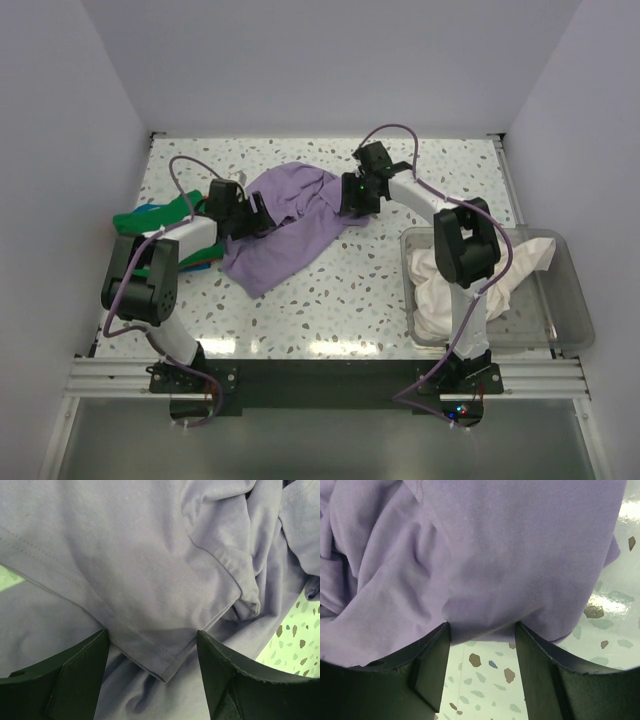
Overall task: Fold and stack the t-shirts
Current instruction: Flatten the tshirt out
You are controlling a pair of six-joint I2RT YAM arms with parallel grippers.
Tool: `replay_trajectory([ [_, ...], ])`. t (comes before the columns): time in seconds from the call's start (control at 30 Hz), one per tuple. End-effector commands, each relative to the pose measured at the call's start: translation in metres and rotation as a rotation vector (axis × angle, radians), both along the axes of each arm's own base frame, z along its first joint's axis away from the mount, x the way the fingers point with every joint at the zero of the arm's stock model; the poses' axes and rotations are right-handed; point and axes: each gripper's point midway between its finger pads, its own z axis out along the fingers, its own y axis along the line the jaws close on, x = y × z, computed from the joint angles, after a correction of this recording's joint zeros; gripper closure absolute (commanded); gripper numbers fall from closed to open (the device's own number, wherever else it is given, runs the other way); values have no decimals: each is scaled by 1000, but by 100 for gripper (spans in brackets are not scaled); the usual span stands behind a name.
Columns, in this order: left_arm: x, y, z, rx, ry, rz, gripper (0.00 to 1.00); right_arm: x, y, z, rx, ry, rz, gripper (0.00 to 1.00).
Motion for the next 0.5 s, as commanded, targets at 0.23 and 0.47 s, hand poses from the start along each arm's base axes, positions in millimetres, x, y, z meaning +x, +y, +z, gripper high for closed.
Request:
replay_trajectory([
  [0.23, 21, -11, 3, -56, -44, 22, 42, 8, 2, 8, 2, -21, -14, 57],
  [0.47, 35, -7, 28, -43, -108, 49, 67, 6, 3, 8, -2, -9, -12, 94],
])
